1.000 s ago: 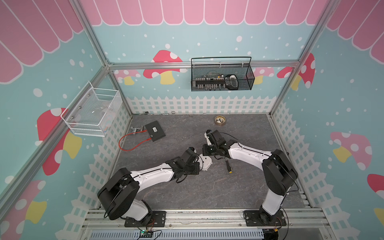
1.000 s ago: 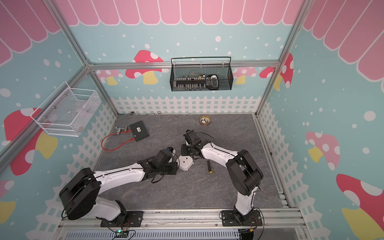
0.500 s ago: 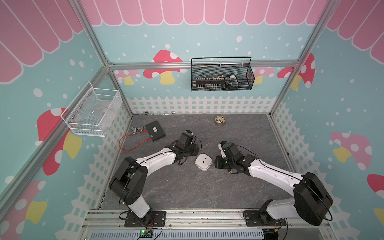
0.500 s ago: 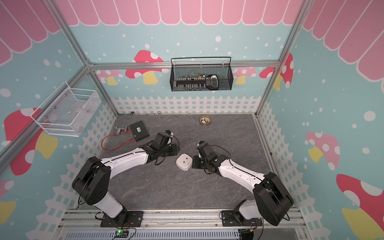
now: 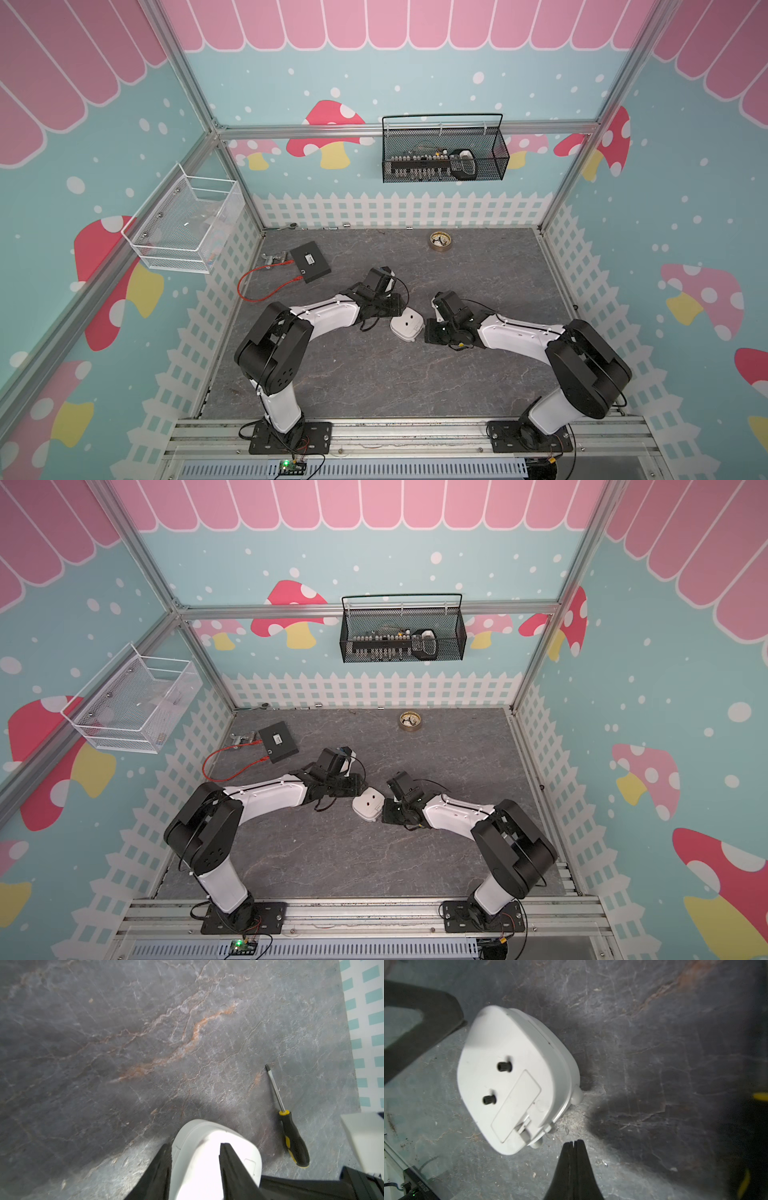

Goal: Remove the battery from the alarm
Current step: Adjust the alarm at the center of the board.

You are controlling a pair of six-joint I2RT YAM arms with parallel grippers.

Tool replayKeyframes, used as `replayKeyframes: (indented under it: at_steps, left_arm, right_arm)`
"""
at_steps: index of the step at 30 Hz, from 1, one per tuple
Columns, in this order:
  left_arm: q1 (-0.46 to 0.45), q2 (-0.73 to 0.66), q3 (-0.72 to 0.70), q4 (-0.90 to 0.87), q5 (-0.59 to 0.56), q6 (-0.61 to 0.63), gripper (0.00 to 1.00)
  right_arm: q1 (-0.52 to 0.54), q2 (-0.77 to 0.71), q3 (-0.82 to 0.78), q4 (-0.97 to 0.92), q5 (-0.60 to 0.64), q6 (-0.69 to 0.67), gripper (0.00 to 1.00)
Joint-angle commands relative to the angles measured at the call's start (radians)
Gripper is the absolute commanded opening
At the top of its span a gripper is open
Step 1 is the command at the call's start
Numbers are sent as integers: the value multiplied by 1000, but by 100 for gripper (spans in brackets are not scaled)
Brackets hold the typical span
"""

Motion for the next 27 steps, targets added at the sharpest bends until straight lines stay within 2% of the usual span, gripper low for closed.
replayKeyframes:
  at_steps: [1, 9, 22, 24, 27]
  left_arm:
    - [3, -33, -35, 16, 24, 15, 42]
    - [8, -51, -105, 48, 58, 6, 44]
    - [-32, -205, -268, 69, 68, -47, 44]
    - [-33, -212, -276, 72, 52, -54, 44]
    - [-30, -206, -270, 72, 46, -52, 44]
  right_arm:
    - [1, 29, 16, 27, 19, -15, 1]
    - [1, 112, 120, 26, 27, -39, 0]
    - [1, 165, 221, -7, 28, -87, 2]
    - [1, 151, 232, -26, 40, -93, 5]
    - [0, 91, 232, -55, 58, -93, 21]
